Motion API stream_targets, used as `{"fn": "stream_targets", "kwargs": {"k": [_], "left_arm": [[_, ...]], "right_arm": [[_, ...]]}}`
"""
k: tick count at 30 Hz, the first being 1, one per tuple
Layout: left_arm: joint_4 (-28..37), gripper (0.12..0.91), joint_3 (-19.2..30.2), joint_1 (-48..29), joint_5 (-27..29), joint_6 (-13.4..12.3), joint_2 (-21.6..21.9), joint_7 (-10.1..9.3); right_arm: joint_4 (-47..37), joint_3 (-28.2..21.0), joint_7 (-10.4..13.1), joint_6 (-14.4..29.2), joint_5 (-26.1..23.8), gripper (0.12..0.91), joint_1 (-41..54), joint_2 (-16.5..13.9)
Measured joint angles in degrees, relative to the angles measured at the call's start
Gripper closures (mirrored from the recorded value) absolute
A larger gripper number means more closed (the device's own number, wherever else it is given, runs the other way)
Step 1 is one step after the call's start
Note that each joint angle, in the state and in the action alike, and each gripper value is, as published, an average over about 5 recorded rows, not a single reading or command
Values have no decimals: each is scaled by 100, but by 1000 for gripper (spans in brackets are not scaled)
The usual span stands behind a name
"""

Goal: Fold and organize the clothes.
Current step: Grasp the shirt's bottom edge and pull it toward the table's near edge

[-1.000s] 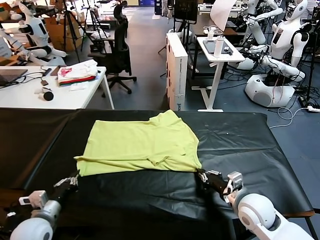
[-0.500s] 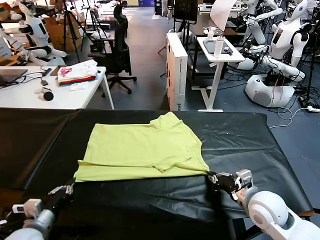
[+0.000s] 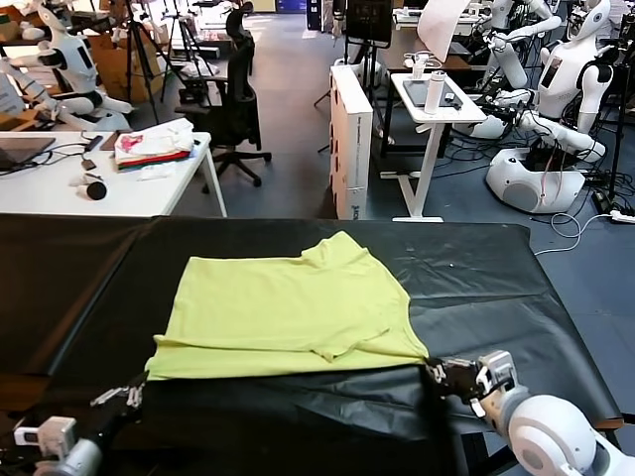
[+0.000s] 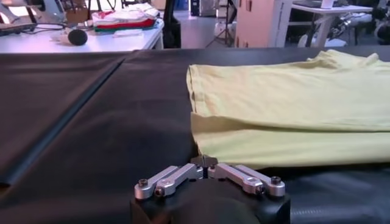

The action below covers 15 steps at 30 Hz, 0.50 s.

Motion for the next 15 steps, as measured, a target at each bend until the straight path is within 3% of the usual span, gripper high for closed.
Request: {"fn": "stream_targets", "kwargs": {"k": [4, 8, 11, 15], "left_arm": [[-16, 882, -41, 64, -19, 6, 4, -35], [-102, 867, -111, 154, -84, 93, 4, -120], [-190, 752, -170, 228, -117, 154, 4, -142], [-279, 507, -218, 290, -136, 244, 11, -198]], "right_arm": [[120, 82, -112, -30, -27, 842, -95, -29], [230, 110, -112, -94, -21, 617, -151, -44], [293, 160, -98, -137, 9, 427, -210, -51], [374, 291, -184, -112, 102, 204, -263, -61]]}}
